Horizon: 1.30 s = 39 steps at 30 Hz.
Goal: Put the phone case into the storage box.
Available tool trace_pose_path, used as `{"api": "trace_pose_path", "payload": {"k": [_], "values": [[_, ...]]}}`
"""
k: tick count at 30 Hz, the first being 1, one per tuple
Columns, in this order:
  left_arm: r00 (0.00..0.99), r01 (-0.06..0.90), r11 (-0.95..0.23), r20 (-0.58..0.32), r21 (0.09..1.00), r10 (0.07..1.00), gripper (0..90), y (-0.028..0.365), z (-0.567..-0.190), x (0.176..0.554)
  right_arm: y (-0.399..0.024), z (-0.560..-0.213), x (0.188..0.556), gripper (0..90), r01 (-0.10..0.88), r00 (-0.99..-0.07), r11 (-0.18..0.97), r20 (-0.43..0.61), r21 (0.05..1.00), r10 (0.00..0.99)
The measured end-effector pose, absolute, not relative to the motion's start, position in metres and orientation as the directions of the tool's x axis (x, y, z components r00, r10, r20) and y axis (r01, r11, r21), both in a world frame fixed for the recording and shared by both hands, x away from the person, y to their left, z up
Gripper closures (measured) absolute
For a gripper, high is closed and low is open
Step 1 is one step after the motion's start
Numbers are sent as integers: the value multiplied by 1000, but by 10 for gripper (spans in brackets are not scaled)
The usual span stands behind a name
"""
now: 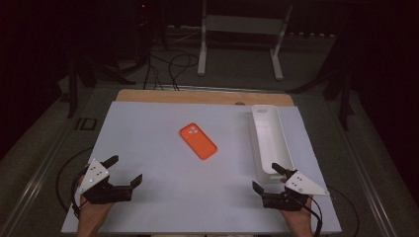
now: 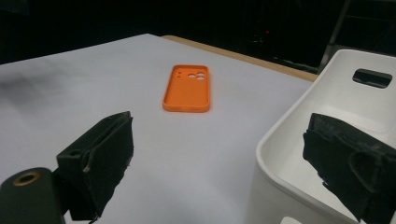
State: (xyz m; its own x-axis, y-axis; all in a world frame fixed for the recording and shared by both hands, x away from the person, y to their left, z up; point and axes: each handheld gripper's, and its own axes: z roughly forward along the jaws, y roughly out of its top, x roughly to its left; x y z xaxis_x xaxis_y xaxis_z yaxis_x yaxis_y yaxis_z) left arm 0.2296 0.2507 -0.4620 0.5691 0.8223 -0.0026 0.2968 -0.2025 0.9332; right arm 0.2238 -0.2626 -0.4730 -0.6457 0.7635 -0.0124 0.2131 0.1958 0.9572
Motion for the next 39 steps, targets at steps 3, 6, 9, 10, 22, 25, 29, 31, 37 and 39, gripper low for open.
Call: {"api": "trace_pose_path", "payload": {"k": [3,6,9,10,22,25,29,31,37,39], "values": [[574,301,-210,-1,930,819,0,247,-460,232,-263,-474,224,87,214,-639,200,-18,956,769],[582,303,-211,-5,929,813,0,243,-458,234,-262,-474,223,87,210,-640,200,-20,957,768],[587,308,-205,-16,929,810,0,240,-456,237,-262,-474,223,87,208,-641,200,-21,957,767],[588,311,-202,-21,929,809,0,240,-455,238,-261,-475,223,87,207,-638,197,-20,958,770],[597,328,-214,-27,920,802,0,227,-448,253,-261,-477,224,87,209,-627,183,-12,961,779],[597,330,-223,-19,917,802,0,224,-446,257,-260,-477,224,87,210,-626,181,-10,961,780],[599,333,-227,-19,915,801,0,220,-445,261,-259,-477,223,87,209,-624,184,-13,960,782],[601,332,-231,-17,914,799,0,218,-445,263,-259,-478,223,87,211,-623,180,-10,961,782],[604,340,-238,-17,910,797,0,214,-446,269,-259,-478,222,87,212,-621,177,-7,961,784],[606,340,-242,-15,909,795,0,212,-446,271,-260,-478,222,87,212,-621,180,-10,961,784]]}}
